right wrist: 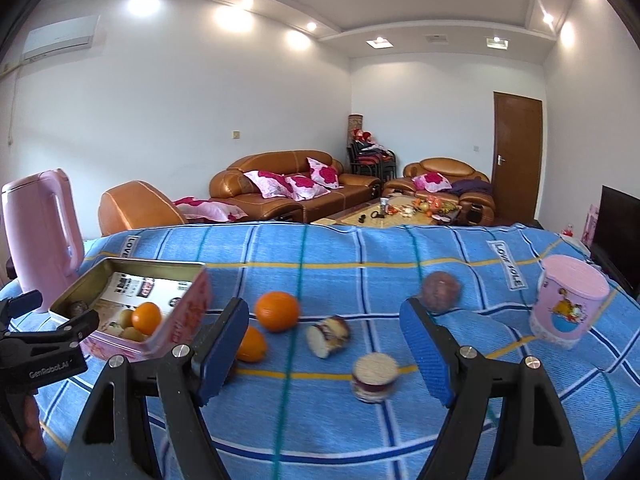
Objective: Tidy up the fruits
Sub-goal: 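Lift both grippers away from the tin box, then reach the right gripper toward a cork-topped jar on the table, then grasp the cork-topped jar with the right gripper while the left grasps a small labeled jar, then carry both jars over the open tin box with both grippers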
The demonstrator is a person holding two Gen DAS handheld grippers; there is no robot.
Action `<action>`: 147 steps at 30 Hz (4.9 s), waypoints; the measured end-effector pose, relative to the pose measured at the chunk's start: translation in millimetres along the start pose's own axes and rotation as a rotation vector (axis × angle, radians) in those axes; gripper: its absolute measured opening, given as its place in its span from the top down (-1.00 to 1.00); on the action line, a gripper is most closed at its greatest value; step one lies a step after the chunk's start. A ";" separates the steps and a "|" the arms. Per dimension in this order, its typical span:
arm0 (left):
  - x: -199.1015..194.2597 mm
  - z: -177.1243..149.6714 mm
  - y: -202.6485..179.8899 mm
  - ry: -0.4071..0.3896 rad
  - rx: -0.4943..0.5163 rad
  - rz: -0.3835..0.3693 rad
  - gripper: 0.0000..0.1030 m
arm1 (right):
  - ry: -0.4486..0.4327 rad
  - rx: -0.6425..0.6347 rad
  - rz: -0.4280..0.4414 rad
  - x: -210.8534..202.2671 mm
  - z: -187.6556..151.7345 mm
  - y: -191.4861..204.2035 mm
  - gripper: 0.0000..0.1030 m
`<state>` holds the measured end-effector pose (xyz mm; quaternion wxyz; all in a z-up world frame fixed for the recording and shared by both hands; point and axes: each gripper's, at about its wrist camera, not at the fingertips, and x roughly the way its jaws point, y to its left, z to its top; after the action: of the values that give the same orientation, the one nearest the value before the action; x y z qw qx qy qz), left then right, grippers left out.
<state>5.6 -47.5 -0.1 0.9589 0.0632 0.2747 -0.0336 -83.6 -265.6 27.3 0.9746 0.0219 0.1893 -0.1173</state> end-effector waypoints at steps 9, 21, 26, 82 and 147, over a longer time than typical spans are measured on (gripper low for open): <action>-8.5 -5.3 -40.9 0.047 0.063 -0.100 -1.00 | 0.052 0.065 -0.061 -0.9 -4.4 -51.9 -0.54; -16.9 -11.3 -98.8 0.104 0.157 -0.214 -1.00 | 0.270 0.090 0.032 29.8 -13.1 -93.0 -0.54; -16.6 -6.9 -108.7 0.111 0.164 -0.214 -1.00 | 0.353 0.019 0.169 52.0 -10.3 -64.2 -0.54; 22.6 29.5 -226.0 0.151 0.238 -0.391 0.14 | 0.132 0.192 -0.007 38.1 17.0 -139.6 0.28; 37.8 46.9 28.1 0.010 -0.026 -0.027 0.14 | 0.162 -0.011 0.244 42.0 30.3 90.4 0.28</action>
<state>64.9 -27.4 22.1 0.9577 0.0474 0.2806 -0.0426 -13.4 -189.7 39.5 0.9633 0.0486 0.2640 0.0052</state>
